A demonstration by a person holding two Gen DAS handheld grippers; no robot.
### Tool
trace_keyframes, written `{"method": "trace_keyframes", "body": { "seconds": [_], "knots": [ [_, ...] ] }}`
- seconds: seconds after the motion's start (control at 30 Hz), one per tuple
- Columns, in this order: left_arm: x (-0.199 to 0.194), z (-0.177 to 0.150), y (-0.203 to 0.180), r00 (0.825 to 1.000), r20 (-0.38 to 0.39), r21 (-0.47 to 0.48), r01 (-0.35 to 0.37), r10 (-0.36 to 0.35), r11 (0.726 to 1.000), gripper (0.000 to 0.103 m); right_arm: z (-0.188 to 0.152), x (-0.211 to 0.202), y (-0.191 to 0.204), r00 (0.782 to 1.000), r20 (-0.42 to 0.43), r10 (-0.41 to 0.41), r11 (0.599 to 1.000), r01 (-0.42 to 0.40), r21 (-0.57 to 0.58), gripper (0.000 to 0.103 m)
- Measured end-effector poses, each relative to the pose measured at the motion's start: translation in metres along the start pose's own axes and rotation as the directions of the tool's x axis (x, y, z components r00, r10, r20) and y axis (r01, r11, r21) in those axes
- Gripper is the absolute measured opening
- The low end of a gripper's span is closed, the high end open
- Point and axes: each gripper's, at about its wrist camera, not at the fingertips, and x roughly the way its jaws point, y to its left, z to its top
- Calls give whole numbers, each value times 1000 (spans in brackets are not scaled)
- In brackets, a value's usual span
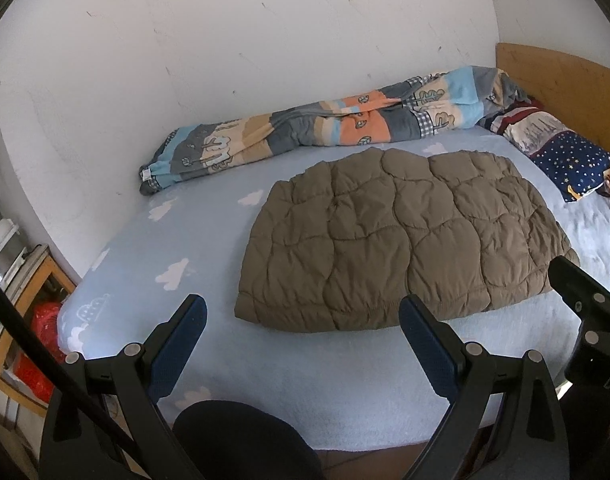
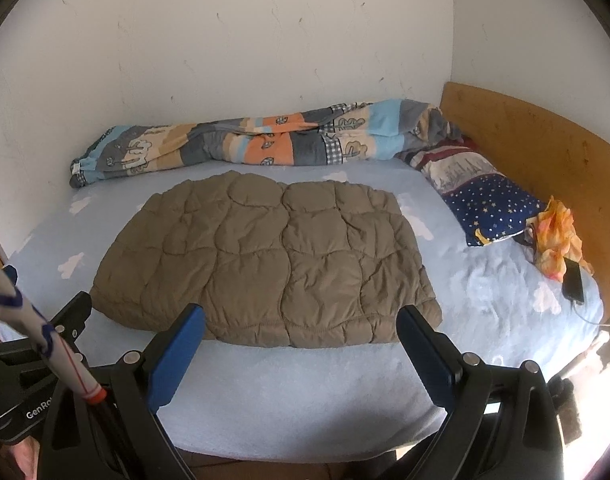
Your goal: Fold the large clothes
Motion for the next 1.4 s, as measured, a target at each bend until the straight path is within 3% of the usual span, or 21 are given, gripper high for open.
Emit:
{"method": "trace_keyframes", "body": {
  "seconds": [1.4],
  "knots": [
    [1, -5, -5, 1000, -14, 33, -19, 20, 999, 96, -8, 4, 3, 1000, -23, 9, 1000, -9, -3, 98]
  ]
}}
